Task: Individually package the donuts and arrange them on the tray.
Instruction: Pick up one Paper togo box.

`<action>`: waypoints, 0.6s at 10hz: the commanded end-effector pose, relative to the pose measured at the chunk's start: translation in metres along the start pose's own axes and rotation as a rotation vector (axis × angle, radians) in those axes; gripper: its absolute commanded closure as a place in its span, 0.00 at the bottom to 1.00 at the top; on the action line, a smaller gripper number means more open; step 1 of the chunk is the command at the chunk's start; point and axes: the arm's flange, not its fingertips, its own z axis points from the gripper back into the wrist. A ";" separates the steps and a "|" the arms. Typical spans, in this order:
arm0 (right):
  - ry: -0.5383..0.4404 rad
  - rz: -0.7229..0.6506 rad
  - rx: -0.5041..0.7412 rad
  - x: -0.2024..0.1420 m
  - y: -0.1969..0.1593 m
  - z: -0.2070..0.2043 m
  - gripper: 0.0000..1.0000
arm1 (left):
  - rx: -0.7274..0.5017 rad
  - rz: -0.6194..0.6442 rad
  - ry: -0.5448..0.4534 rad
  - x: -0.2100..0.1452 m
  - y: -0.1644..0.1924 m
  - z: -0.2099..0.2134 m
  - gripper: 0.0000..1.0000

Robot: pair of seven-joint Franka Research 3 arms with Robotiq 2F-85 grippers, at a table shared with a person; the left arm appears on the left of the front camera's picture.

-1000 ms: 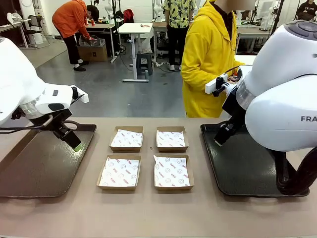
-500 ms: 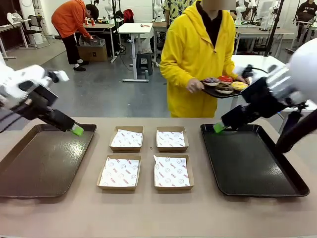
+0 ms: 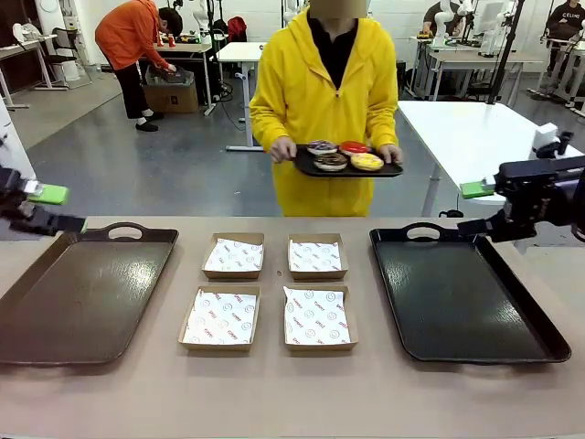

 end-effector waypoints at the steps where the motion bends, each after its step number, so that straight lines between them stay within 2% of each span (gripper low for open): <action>1: 0.010 -0.042 -0.061 0.004 -0.015 0.012 0.00 | 0.096 0.127 0.034 0.007 0.027 0.019 0.00; 5: -0.055 -0.091 -0.069 -0.008 -0.030 0.046 0.00 | 0.134 0.216 -0.007 -0.007 0.042 0.050 0.00; 6: -0.062 -0.085 -0.071 -0.008 -0.030 0.047 0.00 | 0.163 0.210 0.010 -0.006 0.041 0.052 0.00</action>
